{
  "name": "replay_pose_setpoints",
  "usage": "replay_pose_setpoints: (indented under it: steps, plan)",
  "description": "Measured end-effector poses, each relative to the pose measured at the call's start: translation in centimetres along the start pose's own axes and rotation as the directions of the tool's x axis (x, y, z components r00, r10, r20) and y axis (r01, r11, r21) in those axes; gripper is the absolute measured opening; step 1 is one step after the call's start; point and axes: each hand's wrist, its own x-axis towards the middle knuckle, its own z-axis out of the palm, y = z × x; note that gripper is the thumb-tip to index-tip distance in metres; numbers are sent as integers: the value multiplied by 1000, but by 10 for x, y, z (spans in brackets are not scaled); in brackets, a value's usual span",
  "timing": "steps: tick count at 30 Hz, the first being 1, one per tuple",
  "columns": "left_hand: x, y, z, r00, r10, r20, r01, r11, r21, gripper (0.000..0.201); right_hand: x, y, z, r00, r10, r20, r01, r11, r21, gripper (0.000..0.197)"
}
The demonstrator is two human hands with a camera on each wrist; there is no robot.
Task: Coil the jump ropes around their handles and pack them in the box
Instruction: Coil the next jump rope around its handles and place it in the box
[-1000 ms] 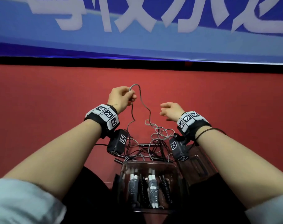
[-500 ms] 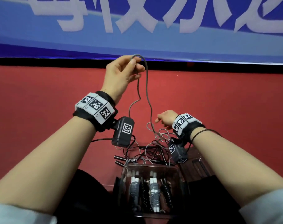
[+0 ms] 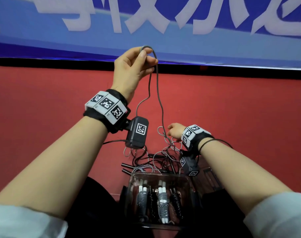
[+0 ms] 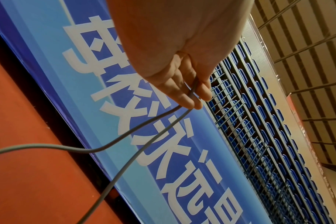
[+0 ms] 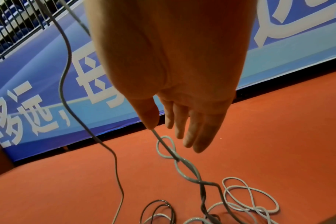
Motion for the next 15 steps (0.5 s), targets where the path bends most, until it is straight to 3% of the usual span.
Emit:
replay_pose_setpoints:
  steps: [5,10,15]
  plan:
    - [1,8,3,1000,20,7,-20,999,-29,17,8,11,19,999,18,39,-9,977,-211,39]
    - [4,16,-7,998,45,-35,-47,997,-62,16,15,20,30,996,18,84,0,979,-202,6]
    - [3,18,-14,998,44,-45,-48,996,-75,17,11,6,43,991,-24,129,52,975,-216,26]
